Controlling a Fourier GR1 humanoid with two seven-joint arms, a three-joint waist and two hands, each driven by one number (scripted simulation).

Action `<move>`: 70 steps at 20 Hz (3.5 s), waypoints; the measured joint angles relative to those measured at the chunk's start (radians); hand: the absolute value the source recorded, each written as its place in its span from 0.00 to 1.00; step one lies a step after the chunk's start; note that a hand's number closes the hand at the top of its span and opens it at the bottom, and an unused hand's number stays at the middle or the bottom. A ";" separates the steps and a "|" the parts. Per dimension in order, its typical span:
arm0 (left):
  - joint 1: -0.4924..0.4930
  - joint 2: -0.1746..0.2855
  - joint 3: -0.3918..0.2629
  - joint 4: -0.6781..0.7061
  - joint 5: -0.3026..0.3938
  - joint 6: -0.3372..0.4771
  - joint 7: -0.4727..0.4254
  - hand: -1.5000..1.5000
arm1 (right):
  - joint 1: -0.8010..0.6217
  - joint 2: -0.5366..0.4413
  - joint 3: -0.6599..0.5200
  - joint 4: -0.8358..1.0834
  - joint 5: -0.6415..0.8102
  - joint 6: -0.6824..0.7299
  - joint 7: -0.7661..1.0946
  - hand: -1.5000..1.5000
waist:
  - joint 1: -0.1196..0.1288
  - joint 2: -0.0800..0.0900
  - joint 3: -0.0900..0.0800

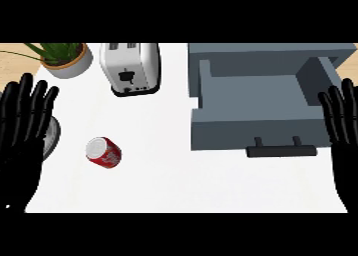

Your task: Pick up the can, place it into the drawer and close the drawer

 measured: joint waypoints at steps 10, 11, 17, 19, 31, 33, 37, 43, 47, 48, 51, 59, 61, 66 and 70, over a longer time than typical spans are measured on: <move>0.181 0.090 0.140 0.042 0.207 -0.133 0.072 0.00 | 0.052 0.011 -0.053 0.020 -0.031 -0.024 0.081 0.00 | 0.024 0.018 -0.009; 0.200 0.094 0.147 0.034 0.218 -0.131 0.103 0.00 | 0.051 0.014 -0.055 0.017 -0.025 -0.037 0.109 0.00 | 0.026 0.018 -0.010; 0.217 0.148 0.255 0.004 0.339 -0.146 0.253 0.00 | 0.062 -0.003 -0.100 0.009 -0.042 -0.043 0.184 0.00 | 0.024 0.017 -0.010; 0.192 0.156 0.276 0.009 0.359 -0.143 0.289 0.00 | 0.067 -0.006 -0.113 -0.002 -0.055 -0.036 0.197 0.00 | 0.022 0.017 -0.010; 0.143 0.082 0.220 0.116 0.250 -0.162 0.275 0.00 | 0.099 0.007 -0.137 0.010 -0.058 0.001 0.150 0.00 | 0.019 0.017 -0.010; 0.144 0.062 0.194 0.134 0.210 -0.156 0.259 0.00 | 0.103 -0.004 -0.161 -0.001 -0.082 0.014 0.161 0.00 | 0.018 0.017 -0.010; 0.147 0.039 0.177 0.226 0.146 -0.164 0.187 0.00 | 0.100 -0.002 -0.172 0.030 -0.080 0.026 0.131 0.00 | 0.019 0.018 -0.010; 0.163 -0.009 0.139 0.369 0.042 -0.146 0.047 0.00 | 0.127 0.000 -0.189 0.020 -0.087 0.046 0.107 0.00 | 0.018 0.018 -0.010; 0.155 -0.030 0.131 0.480 -0.013 -0.122 -0.051 0.00 | 0.127 -0.010 -0.212 -0.011 -0.110 0.055 0.137 0.00 | 0.018 0.017 -0.010; 0.162 -0.037 0.129 0.490 -0.021 -0.114 -0.065 0.00 | 0.132 -0.019 -0.226 -0.023 -0.121 0.062 0.149 0.00 | 0.018 0.017 -0.010; 0.140 -0.039 0.146 0.585 -0.035 -0.100 -0.136 0.00 | 0.138 -0.029 -0.248 -0.053 -0.143 0.072 0.181 0.00 | 0.016 0.017 -0.010; 0.059 -0.019 0.195 0.812 -0.037 -0.084 -0.246 0.00 | 0.182 -0.006 -0.265 -0.116 -0.153 0.100 0.190 0.00 | 0.016 0.018 -0.010; 0.042 -0.017 0.202 0.891 -0.045 -0.080 -0.303 0.00 | 0.178 -0.001 -0.266 -0.097 -0.143 0.105 0.176 0.00 | 0.016 0.018 -0.010; -0.036 -0.004 0.224 1.077 -0.048 -0.076 -0.395 0.00 | 0.182 0.018 -0.259 -0.113 -0.119 0.102 0.181 0.00 | 0.015 0.018 -0.010; -0.106 0.016 0.258 1.232 -0.036 -0.073 -0.467 0.00 | 0.182 -0.016 -0.317 -0.119 -0.177 0.136 0.206 0.00 | 0.013 0.018 -0.011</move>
